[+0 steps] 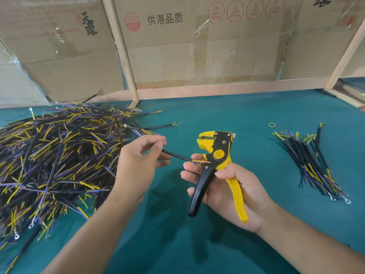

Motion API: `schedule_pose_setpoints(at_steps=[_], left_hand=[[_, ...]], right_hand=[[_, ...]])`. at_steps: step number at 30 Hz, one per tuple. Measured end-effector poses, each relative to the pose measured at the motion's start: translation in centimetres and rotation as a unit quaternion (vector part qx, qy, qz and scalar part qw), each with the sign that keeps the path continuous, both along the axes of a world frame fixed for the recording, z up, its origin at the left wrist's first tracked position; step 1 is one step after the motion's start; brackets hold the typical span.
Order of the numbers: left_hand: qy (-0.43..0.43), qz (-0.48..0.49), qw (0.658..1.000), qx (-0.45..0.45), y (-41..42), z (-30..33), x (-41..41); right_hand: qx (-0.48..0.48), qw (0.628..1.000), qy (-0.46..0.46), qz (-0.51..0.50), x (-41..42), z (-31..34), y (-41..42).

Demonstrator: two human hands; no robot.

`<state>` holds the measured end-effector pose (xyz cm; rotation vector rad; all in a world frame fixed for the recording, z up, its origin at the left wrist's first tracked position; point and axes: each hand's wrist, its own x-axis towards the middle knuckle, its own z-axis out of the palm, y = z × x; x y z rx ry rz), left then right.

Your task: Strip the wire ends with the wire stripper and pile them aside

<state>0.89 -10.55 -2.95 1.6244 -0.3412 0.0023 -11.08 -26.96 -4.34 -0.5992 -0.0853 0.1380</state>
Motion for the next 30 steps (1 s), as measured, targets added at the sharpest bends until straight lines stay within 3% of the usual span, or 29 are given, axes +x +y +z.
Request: schedule_pose_setpoints(at_steps=[4, 6, 8, 10, 12, 13, 15, 17, 22, 30], left_hand=[[-0.020, 0.008, 0.998, 0.066, -0.1, 0.2, -0.2], [-0.045, 0.014, 0.987, 0.152, 0.2, 0.3, -0.2], [-0.152, 0.057, 0.930, 0.331, 0.7, 0.3, -0.3], [-0.277, 0.087, 0.869, 0.402, 0.8, 0.9, -0.7], [-0.336, -0.012, 0.875, 0.348, 0.8, 1.4, -1.0], [-0.322, -0.088, 0.892, 0.304, 0.7, 1.4, -1.2], [-0.237, -0.234, 0.913, 0.238, 0.6, 1.3, -1.7], [-0.152, -0.314, 0.915, 0.202, 0.5, 0.9, -2.0], [-0.110, -0.253, 0.949, 0.150, 0.0, 0.7, -1.9], [-0.035, -0.275, 0.958, 0.071, -0.3, 0.8, -2.3]], right_hand=[[-0.004, 1.000, -0.015, 0.004, 0.0, -0.1, -0.3], [-0.003, 1.000, -0.017, 0.009, 0.0, -0.1, -0.4], [-0.002, 1.000, -0.022, 0.012, 0.0, 0.0, -0.4], [-0.007, 0.999, -0.028, 0.013, 0.0, 0.0, -0.5], [-0.008, 0.999, -0.032, 0.018, 0.0, 0.1, -0.5], [-0.007, 0.999, -0.033, 0.021, 0.0, 0.1, -0.5], [-0.006, 0.999, -0.037, 0.027, -0.1, 0.1, -0.5], [-0.007, 0.999, -0.038, 0.026, -0.1, 0.2, -0.4], [-0.006, 1.000, -0.021, 0.004, 0.0, 0.2, -0.7], [-0.009, 1.000, -0.003, 0.020, 0.2, 0.3, -0.7]])
